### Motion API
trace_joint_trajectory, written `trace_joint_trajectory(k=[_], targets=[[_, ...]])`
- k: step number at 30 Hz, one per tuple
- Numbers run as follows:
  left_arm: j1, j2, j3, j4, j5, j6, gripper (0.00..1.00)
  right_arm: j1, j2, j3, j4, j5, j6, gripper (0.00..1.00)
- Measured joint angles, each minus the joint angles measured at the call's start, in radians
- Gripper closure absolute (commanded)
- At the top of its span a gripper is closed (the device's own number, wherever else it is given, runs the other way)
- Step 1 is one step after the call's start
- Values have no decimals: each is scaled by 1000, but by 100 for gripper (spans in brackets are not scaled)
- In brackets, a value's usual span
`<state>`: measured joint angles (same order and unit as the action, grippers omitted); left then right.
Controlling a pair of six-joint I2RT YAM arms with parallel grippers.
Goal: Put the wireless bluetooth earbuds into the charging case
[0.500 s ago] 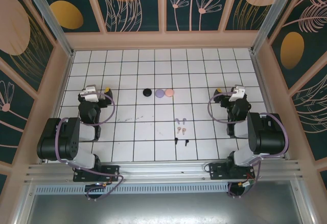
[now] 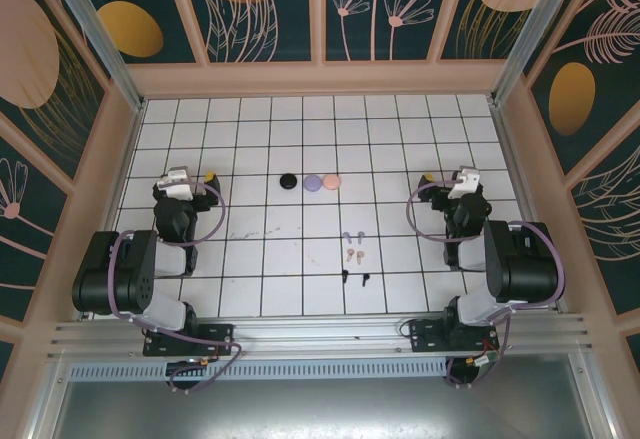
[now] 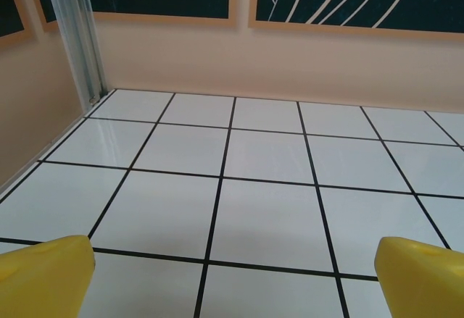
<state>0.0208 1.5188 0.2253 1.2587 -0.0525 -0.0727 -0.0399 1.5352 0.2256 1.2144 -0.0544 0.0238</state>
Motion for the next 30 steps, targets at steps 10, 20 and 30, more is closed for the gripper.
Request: trace_joint_trajectory(k=[10, 20, 30], targets=[[0, -16, 13, -49, -11, -4, 1, -7, -11, 2, -23, 13, 2, 1], [0, -192, 246, -440, -81, -84, 2, -8, -305, 251, -541, 152, 206, 1], [0, -367, 337, -736, -42, -369, 1, 106, -297, 441, -991, 47, 319, 3]])
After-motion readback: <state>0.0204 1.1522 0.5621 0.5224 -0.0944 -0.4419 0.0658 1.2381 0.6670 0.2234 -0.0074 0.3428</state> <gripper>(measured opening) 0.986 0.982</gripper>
